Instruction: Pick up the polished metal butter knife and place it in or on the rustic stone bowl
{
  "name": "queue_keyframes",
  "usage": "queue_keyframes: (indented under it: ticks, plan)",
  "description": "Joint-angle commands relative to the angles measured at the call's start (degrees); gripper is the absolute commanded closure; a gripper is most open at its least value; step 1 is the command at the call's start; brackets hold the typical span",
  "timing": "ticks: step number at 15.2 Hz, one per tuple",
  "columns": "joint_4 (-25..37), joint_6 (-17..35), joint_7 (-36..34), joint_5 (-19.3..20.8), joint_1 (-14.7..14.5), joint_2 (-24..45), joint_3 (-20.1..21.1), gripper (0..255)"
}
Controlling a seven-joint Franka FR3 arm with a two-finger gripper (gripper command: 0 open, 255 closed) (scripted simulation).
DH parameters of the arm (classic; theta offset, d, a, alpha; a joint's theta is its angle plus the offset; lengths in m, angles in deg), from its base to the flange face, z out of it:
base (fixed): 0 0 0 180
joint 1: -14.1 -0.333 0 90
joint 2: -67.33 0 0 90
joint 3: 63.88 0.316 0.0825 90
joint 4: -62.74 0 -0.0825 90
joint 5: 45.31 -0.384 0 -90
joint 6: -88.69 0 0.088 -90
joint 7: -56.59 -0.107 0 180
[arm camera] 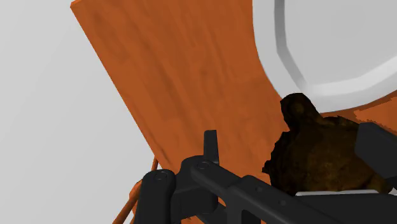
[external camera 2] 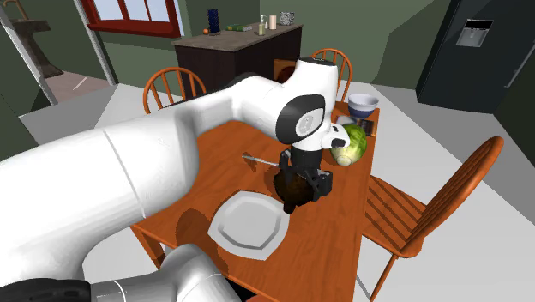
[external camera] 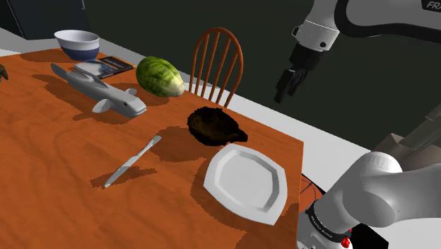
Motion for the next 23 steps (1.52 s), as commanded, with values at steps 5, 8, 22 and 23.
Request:
queue_keyframes:
  ticks: [5,8,22,23]
  plan:
    - [-2.32,2.23,-11.12,-3.92,-0.15,-0.02,6.38,0]
    - [-2.88,4.28,-19.42,-6.82,-0.14,1.38,11.32,0]
    - [7.25,16.15,-59.46,-10.80,4.69,22.67,34.66,0]
    - [8.70,16.94,-62.65,-9.93,5.38,25.06,36.33,0]
